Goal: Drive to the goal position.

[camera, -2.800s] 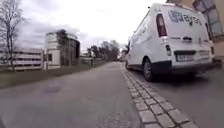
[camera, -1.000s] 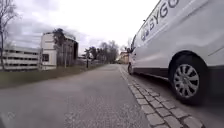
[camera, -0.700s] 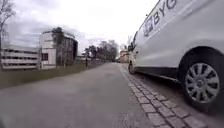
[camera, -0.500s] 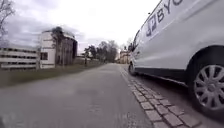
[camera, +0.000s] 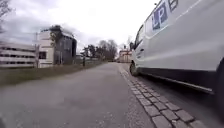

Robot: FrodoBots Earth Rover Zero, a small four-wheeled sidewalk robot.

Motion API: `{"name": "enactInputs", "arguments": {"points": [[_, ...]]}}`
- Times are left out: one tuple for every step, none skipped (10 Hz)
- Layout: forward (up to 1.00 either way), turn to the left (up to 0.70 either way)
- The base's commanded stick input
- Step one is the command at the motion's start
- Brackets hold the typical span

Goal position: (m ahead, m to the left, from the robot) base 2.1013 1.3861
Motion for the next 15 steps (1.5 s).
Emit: {"name": "enactInputs", "arguments": {"points": [[1.00, 0.00], [1.00, 0.00], [1.00, 0.00], [1.00, 0.00], [1.00, 0.00], [1.00, 0.04], [1.00, 0.37], [1.00, 0.40], [1.00, 0.38], [1.00, 0.00], [1.00, 0.00], [1.00, 0.00], [1.00, 0.00], [1.00, 0.00], [1.00, 0.00]]}}
